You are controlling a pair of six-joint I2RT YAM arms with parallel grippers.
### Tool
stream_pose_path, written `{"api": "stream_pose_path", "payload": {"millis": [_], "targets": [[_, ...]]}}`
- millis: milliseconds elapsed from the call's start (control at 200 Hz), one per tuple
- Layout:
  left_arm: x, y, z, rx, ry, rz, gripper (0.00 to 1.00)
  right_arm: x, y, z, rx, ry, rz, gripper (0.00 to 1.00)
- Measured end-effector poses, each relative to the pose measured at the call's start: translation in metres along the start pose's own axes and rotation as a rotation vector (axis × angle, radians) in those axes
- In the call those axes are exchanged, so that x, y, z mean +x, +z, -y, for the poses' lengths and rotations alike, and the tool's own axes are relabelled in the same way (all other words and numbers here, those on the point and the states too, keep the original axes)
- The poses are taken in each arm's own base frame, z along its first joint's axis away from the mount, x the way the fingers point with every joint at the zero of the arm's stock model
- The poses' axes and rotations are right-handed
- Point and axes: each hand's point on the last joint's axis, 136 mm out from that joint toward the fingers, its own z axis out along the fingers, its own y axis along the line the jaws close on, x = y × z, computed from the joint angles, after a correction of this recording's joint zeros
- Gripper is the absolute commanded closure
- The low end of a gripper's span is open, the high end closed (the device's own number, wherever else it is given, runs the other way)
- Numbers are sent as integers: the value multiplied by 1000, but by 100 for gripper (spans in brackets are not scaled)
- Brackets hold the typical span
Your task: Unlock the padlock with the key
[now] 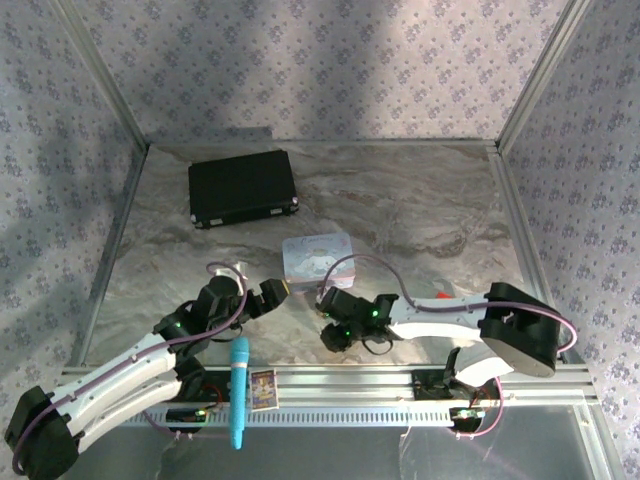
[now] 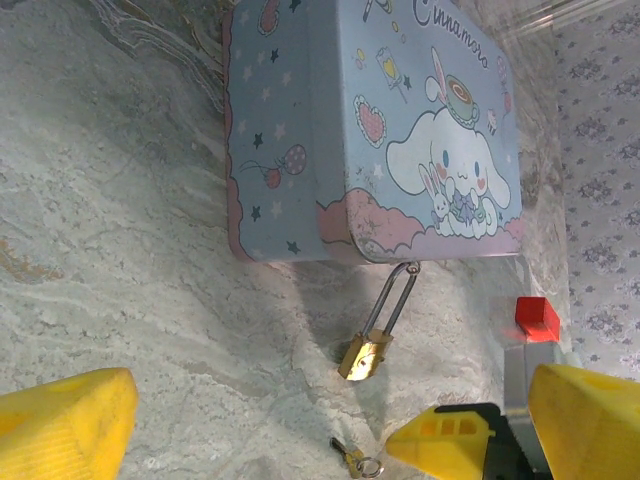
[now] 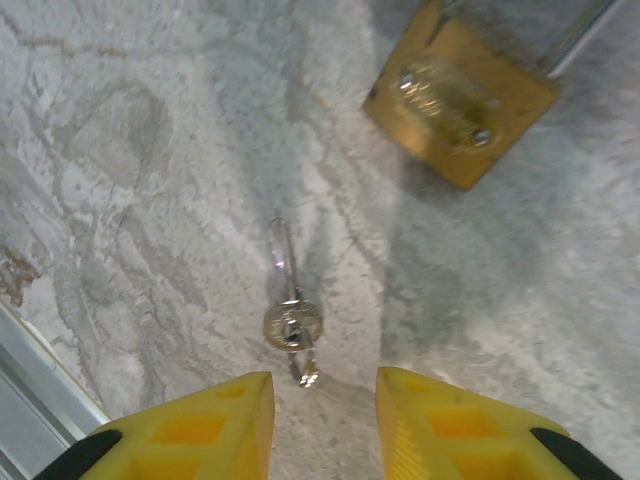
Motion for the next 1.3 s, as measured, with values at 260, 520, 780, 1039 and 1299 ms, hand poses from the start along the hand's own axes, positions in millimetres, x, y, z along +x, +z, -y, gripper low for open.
{"api": "stream_pose_path", "payload": {"millis": [260, 520, 780, 1039, 1299], "targets": [[0, 0, 0, -1, 0, 0, 0, -7, -1, -1, -5, -23, 2, 61], [0, 0, 0, -2, 0, 3, 0, -4, 10, -10, 4, -57, -32, 62], [0, 0, -3, -8, -4, 4, 0, -4, 15, -5, 120, -89, -72, 81], [-1, -1, -4, -13, -4, 10, 1, -7, 16, -4, 151, -80, -54, 100], [-1, 3, 3, 47, -50, 21, 18, -9, 11, -1, 40, -13, -18, 100]]}}
